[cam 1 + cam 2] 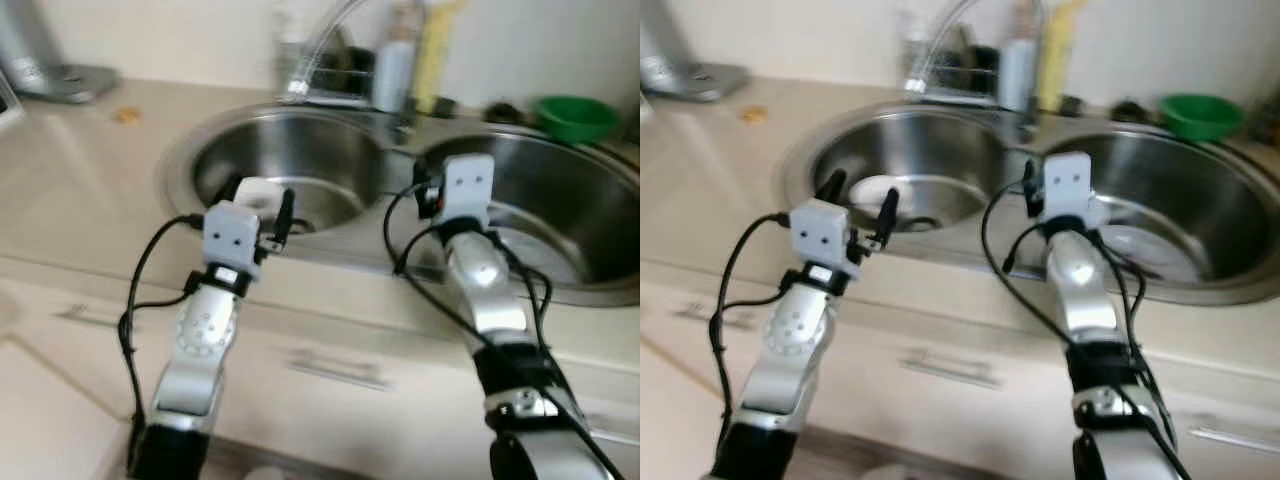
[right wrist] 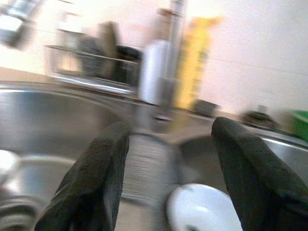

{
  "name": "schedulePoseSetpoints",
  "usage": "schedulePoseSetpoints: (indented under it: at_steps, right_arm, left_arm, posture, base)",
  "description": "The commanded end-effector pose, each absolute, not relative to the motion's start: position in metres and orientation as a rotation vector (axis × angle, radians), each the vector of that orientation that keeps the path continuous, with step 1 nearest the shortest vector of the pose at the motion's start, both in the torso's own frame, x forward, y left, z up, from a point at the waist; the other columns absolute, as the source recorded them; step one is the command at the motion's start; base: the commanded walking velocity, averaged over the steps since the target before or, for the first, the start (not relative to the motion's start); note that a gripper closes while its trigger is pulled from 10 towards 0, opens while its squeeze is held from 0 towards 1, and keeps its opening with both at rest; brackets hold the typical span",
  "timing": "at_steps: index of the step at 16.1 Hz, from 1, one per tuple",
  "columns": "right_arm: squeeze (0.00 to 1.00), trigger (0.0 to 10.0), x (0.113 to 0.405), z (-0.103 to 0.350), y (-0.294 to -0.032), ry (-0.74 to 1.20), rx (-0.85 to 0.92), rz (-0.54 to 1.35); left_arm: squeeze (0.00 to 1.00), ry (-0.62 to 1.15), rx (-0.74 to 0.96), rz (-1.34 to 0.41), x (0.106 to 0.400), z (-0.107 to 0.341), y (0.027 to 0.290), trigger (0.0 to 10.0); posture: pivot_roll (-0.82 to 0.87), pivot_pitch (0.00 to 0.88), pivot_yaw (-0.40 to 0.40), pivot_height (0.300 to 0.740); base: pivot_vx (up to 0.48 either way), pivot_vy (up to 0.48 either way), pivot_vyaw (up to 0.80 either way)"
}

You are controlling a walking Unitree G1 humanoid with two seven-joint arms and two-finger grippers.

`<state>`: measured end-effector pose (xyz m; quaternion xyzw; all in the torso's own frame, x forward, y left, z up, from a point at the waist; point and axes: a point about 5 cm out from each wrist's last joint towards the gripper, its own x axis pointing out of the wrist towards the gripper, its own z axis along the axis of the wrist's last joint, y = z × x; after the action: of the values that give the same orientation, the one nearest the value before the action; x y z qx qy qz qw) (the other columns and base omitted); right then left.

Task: Kitchen organization

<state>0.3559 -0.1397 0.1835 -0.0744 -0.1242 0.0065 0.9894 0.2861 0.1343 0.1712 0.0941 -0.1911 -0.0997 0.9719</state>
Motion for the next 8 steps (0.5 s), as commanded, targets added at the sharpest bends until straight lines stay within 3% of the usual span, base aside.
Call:
schedulePoseSetpoints:
  at_steps: [1, 8]
  right_arm:
    - [0.00, 10.0, 0.352, 0.194, -0.144, -0.310, -0.158, -0.008]
    - [0.00, 10.0, 0.313, 0.195, -0.136, -0.450, -0.259, 0.025]
  left_arm:
    - [0.00, -0.402, 0.180, -0.211, 0.286, 0.176, 0.132, 10.0]
    - [0.00, -0.401, 0.180, -0.210, 0.283, 0.174, 0.133, 10.0]
  posture:
    - [0.03, 0.016, 0.013, 0.740]
    - [0.03, 0.016, 0.004, 0.740]
  base:
    - [0.000, 0.480, 0.00]
    - [0.000, 0.480, 0.00]
